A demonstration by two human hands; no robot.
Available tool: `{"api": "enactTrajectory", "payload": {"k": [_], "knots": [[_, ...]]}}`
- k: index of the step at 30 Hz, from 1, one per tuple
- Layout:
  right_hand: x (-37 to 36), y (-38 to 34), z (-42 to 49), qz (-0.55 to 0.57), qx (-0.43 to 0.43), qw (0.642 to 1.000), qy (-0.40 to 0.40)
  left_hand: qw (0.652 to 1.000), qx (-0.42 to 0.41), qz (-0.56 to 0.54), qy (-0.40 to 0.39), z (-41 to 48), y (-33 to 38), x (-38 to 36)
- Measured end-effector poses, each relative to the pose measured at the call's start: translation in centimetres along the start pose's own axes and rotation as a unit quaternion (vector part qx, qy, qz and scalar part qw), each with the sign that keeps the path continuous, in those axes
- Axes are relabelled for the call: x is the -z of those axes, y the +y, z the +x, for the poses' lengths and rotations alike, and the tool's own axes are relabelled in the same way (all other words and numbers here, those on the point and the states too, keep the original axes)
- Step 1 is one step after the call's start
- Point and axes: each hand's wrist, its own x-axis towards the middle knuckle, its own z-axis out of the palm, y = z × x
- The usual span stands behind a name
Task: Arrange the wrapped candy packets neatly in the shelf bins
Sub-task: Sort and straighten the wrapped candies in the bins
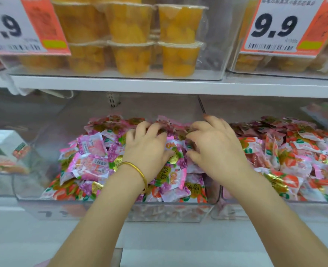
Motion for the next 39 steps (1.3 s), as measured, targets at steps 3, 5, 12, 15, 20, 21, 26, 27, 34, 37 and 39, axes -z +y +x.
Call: {"api": "enactTrajectory", "payload": {"k": [3,5,12,15,20,21,26,27,34,37,39], "knots": [[-0.1,0.0,0.1,-0.033,-0.005,0.998,-0.058,0.999,0.012,0.026,-0.017,0.6,0.2,-0.5],[-0.3,-0.3,0.2,-0.046,-0.013,0.997,-0.067,1.0,0.021,0.014,-0.004,0.8,0.3,-0.3],[-0.7,-1.3,0.8,-0.059,-0.043,0.997,0.023,0.981,0.046,-0.167,0.083,-0.1,0.6,1.3],[-0.7,-1.2,0.7,-0.072,-0.062,0.995,-0.011,0.969,0.054,-0.224,0.086,-0.5,0.4,1.4],[-0.8,-1.2,0.8,-0.132,-0.051,0.99,-0.009,0.953,0.099,-0.278,0.072,-0.9,0.2,1.8],[-0.8,-1.4,0.8,-0.123,-0.05,0.991,-0.004,0.95,0.105,-0.286,0.073,-0.9,0.2,1.7],[-1.2,-1.2,0.7,-0.018,-0.103,0.99,0.098,0.922,0.125,-0.352,0.099,-0.7,-0.3,1.8],[-1.4,-1.0,0.6,0.012,-0.106,0.986,0.124,0.912,0.132,-0.375,0.106,-0.7,-0.4,2.1],[-0.2,-1.1,-1.6,0.223,-0.016,0.945,0.238,0.706,0.195,-0.681,-0.002,-1.0,0.7,2.8],[-0.5,-0.7,-2.6,0.262,0.017,0.942,0.209,0.584,0.2,-0.786,-0.036,-1.0,1.4,3.3],[-0.4,0.0,-3.0,0.28,0.028,0.941,0.187,0.558,0.195,-0.805,-0.055,-0.9,1.5,3.6]]}}
